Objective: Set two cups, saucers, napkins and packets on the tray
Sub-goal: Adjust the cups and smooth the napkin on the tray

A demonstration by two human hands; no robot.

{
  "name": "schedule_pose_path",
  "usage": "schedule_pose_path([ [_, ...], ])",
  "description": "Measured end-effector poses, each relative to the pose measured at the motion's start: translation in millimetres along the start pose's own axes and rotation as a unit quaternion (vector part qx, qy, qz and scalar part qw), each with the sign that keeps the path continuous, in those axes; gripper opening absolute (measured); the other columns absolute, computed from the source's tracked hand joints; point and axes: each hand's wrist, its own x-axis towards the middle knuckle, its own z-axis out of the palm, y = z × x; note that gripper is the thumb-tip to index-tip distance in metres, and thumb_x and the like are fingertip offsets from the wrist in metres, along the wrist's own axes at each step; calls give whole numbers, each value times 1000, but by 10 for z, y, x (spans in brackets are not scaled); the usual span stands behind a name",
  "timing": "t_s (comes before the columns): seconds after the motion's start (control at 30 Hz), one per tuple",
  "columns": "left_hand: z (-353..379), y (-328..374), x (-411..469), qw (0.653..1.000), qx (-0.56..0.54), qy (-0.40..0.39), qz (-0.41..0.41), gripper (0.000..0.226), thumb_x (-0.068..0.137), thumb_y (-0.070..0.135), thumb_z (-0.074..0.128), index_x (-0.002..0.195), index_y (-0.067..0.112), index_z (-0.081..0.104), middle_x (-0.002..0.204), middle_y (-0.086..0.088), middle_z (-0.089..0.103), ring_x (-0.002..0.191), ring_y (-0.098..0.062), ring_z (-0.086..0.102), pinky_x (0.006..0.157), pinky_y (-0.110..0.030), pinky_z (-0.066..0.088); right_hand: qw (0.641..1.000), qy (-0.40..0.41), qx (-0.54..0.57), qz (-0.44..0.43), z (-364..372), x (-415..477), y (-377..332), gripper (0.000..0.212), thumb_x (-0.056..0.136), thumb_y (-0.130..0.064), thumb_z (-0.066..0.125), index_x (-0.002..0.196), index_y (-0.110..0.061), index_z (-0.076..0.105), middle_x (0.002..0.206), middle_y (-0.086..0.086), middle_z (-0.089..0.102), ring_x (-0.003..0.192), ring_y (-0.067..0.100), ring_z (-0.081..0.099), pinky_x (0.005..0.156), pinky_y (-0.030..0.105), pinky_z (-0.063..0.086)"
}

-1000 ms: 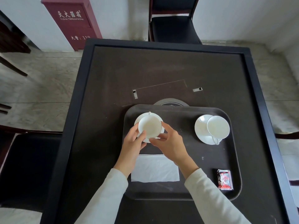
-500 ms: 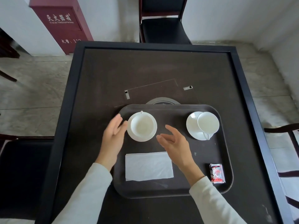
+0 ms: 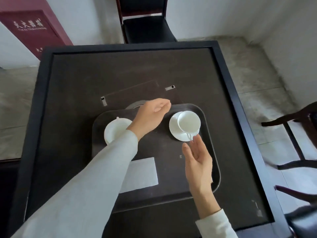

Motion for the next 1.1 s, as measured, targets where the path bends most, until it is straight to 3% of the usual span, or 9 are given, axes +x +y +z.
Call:
schedule_pose_path([
  [0.07, 269, 30, 191, 998, 46, -52, -2, 29, 100, 40, 57, 123, 28, 69, 107, 31, 66, 99, 19, 58, 89, -1, 41, 1000, -11, 6, 3, 12, 21, 10, 59, 99, -23, 61, 153, -31, 40, 142, -21, 57, 134, 0, 50, 111, 30, 43],
  [0.27, 782, 152, 540, 985, 135, -106, -31, 42, 99, 41, 55, 136, 22, 64, 137, 10, 65, 130, -10, 56, 114, -34, 41, 996, -25, 57, 61, 197, 153, 51, 75, 99, -31, 61, 158, -43, 17, 132, -44, 49, 134, -7, 40, 91, 3, 39],
  [0.37, 868, 172, 600, 985, 137, -99, -37, 37, 98, 41, 55, 128, 25, 69, 117, 25, 70, 116, 2, 60, 103, -20, 44, 991, -33, 90, 91, 240, 201, 35, 75, 98, -36, 62, 154, -52, 14, 145, -45, 37, 115, -14, 32, 102, 16, 33],
  [0.43, 888, 181, 617, 985, 144, -89, -40, 33, 98, 42, 52, 121, 28, 72, 96, 36, 67, 100, 12, 58, 84, -6, 40, 990, -43, 97, 90, 233, 212, 43, 74, 99, -36, 62, 153, -54, 15, 157, -33, 30, 127, -10, 30, 106, 21, 29],
  [0.53, 917, 148, 629, 984, 147, -80, -57, 30, 98, 43, 50, 101, 25, 73, 97, 11, 71, 97, -7, 61, 83, -19, 47, 990, -52, 98, 87, 211, 225, 37, 76, 99, -34, 62, 154, -54, 13, 159, -30, 28, 117, -24, 30, 106, 19, 26],
  [0.7, 869, 134, 552, 986, 136, -71, -72, 45, 99, 42, 46, 93, 1, 63, 83, -5, 59, 81, -17, 54, 82, -41, 49, 989, -64, 109, 76, 132, 316, 60, 74, 97, -29, 62, 155, -48, 20, 153, -28, 40, 120, -26, 41, 109, 23, 34],
  [0.8, 811, 86, 450, 989, 117, -43, -79, 40, 100, 41, 47, 89, 7, 64, 90, -8, 67, 87, -21, 59, 87, -43, 51, 991, -69, 101, 55, 38, 417, 53, 71, 98, -23, 62, 155, -44, 25, 142, -30, 52, 132, -8, 47, 111, 27, 39],
  [1.0, 912, -152, 25, 990, -14, 74, -116, 26, 100, 36, 53, 103, 22, 75, 96, 19, 72, 96, -6, 62, 88, -25, 49, 992, -84, 76, 48, -220, 775, 102, 42, 94, -29, 57, 131, -50, 52, 121, -39, 60, 118, -16, 52, 88, 17, 46],
  [1.1, 1040, -242, -200, 984, -27, 128, -124, 29, 99, 29, 57, 123, 28, 73, 116, 20, 73, 113, -1, 63, 102, -31, 51, 992, -91, 73, 56, -325, 995, 149, 43, 96, -27, 59, 137, -40, 55, 118, -40, 59, 118, -19, 51, 96, 15, 40],
])
